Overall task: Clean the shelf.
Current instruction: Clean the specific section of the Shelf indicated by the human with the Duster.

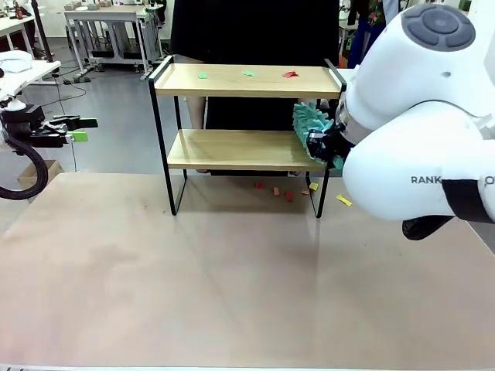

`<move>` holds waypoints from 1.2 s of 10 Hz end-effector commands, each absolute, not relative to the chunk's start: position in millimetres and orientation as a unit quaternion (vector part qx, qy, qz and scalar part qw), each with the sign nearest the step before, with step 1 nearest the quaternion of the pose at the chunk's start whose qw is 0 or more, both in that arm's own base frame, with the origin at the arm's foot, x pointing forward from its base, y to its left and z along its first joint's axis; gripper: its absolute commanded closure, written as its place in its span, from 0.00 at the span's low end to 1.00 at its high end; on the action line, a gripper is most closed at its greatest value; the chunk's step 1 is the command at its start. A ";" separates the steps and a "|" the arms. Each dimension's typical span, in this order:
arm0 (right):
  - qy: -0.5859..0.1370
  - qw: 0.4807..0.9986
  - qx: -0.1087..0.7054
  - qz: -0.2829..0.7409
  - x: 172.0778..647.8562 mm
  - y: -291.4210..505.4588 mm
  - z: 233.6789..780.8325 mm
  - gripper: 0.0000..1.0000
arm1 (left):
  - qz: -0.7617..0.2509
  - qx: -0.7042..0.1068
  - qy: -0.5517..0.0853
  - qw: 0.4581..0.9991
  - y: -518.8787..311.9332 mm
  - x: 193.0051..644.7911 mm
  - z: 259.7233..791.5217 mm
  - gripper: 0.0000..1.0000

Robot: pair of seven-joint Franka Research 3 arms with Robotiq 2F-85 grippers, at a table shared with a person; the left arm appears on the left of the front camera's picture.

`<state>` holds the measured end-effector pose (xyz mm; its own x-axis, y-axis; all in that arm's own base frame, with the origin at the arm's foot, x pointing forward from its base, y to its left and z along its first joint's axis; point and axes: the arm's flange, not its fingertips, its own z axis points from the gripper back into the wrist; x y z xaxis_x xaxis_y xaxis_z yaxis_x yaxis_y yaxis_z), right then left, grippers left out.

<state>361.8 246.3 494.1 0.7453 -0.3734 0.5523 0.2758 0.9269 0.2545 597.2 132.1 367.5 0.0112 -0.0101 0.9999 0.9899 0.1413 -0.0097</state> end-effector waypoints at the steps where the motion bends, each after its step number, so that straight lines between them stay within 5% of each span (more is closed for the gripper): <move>1: -0.316 0.933 0.123 -0.120 353.6 229.0 503.2 0.88 | -0.467 -0.461 -0.530 0.537 131.4 595.2 369.4 0.00; 12: -0.294 0.927 0.212 0.100 326.9 213.4 522.5 0.88 | -0.467 -0.461 -0.530 0.537 131.4 595.2 369.4 0.00</move>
